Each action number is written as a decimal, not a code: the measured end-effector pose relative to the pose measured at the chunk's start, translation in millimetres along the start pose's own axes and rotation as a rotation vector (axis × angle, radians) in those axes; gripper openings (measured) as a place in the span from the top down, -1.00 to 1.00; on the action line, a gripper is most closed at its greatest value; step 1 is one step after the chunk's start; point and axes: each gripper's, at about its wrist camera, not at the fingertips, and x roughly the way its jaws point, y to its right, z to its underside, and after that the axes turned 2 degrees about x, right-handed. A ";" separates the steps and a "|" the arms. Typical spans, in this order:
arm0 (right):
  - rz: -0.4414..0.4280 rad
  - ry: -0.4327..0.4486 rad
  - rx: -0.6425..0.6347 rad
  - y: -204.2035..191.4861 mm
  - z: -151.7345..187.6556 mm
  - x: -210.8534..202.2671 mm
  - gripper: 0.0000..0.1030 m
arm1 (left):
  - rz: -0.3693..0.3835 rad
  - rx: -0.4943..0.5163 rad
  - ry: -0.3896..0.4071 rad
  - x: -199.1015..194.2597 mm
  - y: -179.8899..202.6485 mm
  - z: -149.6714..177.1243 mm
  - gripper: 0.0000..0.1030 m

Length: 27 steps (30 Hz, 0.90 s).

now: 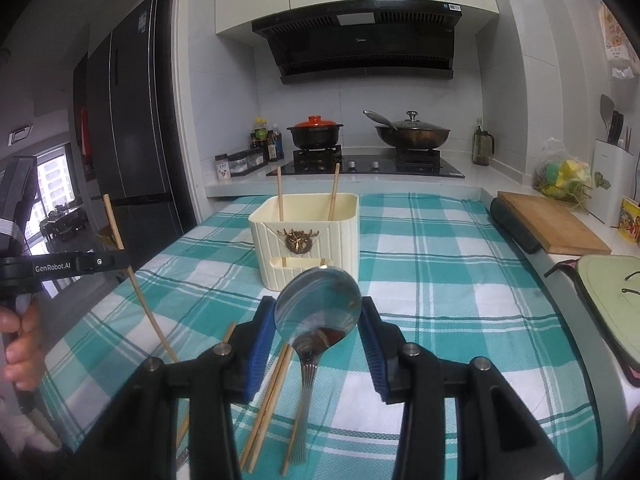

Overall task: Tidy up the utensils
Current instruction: 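Drop the chopstick into the caddy with the left tool while the right tool drops the spoon in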

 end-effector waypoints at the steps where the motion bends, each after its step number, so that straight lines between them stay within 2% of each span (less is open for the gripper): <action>1: -0.001 0.005 -0.001 -0.7 -1.5 -1.7 0.18 | 0.003 0.001 0.005 -2.4 0.3 -1.7 0.89; 12: -0.010 0.056 -0.017 -1.7 -26.4 -14.8 0.18 | 0.019 0.005 0.024 -11.0 -3.9 -17.5 0.90; 15: -0.016 0.061 -0.022 -0.1 -38.3 -15.0 0.18 | 0.026 0.016 0.033 -15.0 -3.0 -30.1 0.90; 21: -0.036 0.068 -0.048 3.1 -81.1 -4.2 0.18 | 0.053 0.038 0.081 -21.7 1.8 -86.8 0.90; 27: -0.047 0.108 -0.073 2.5 -147.9 24.7 0.18 | 0.049 0.070 0.169 -15.4 17.8 -158.6 0.90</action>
